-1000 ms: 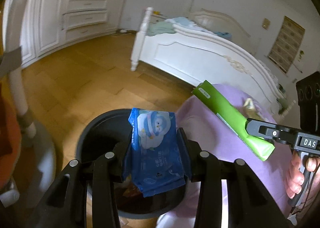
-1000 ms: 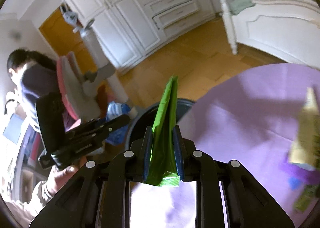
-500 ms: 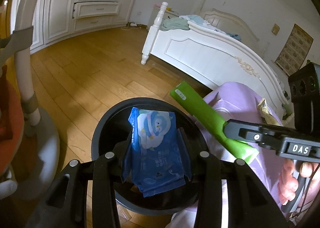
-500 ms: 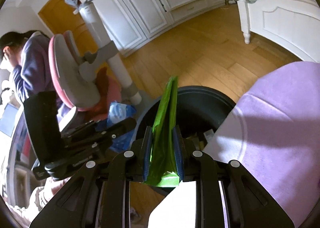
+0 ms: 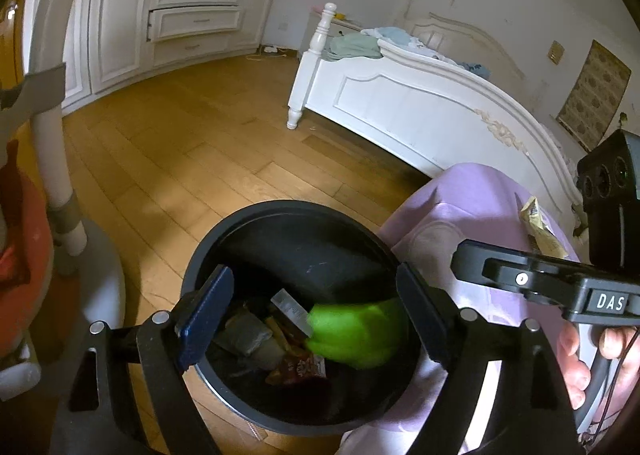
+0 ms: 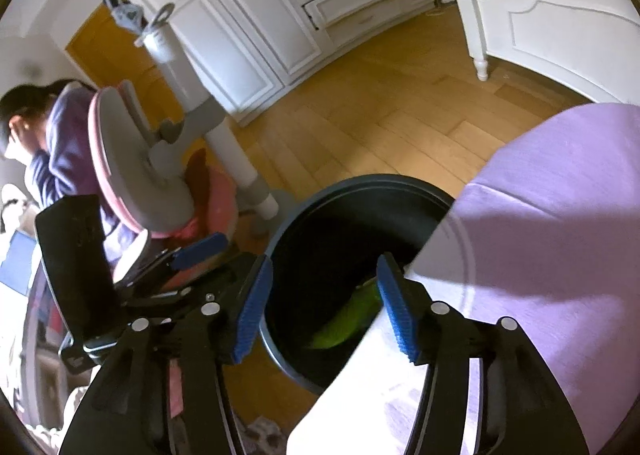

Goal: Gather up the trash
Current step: 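Grasp the beige snack bag with left tool while right tool grasps clear spray bottle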

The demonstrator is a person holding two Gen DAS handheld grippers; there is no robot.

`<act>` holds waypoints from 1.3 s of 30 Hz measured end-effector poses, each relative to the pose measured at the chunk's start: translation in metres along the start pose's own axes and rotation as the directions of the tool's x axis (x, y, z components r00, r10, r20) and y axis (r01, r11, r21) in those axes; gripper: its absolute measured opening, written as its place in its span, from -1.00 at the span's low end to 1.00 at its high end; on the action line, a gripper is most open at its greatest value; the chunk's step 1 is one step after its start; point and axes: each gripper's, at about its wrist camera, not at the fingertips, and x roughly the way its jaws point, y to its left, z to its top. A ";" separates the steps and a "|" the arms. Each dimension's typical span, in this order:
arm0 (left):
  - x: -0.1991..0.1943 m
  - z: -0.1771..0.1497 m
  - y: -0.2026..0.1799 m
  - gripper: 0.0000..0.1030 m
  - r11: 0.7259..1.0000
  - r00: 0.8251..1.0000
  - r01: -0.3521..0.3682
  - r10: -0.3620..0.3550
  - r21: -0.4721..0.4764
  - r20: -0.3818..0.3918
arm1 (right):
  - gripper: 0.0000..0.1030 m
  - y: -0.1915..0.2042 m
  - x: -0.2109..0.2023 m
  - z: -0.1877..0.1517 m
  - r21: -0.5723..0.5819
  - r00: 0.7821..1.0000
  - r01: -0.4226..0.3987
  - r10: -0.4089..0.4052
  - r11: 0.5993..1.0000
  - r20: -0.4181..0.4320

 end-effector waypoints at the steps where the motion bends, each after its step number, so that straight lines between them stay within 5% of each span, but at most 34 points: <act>1: 0.000 0.000 -0.003 0.64 1.000 1.000 0.001 -0.001 0.005 0.000 | 0.13 -0.003 -0.004 -0.001 0.006 1.000 -0.003 0.003 1.000 0.008; 11: 0.007 0.013 -0.069 0.67 0.990 0.996 0.092 -0.092 0.106 -0.008 | 0.27 -0.057 -0.074 -0.020 0.126 0.991 -0.004 -0.013 0.992 0.136; 22: 0.044 0.032 -0.186 0.72 0.939 0.966 0.257 -0.244 0.229 -0.084 | 0.27 -0.165 -0.178 -0.048 0.274 0.935 0.150 -0.226 0.950 0.273; 30: 0.097 0.031 -0.256 0.72 0.899 0.932 0.342 -0.289 0.274 -0.218 | 0.27 -0.239 -0.212 -0.056 0.340 0.883 0.298 -0.393 0.892 0.257; 39: 0.139 0.029 -0.284 0.71 0.899 0.913 0.357 -0.278 0.254 -0.299 | 0.26 -0.266 -0.185 -0.050 0.281 0.884 0.378 -0.435 0.882 0.174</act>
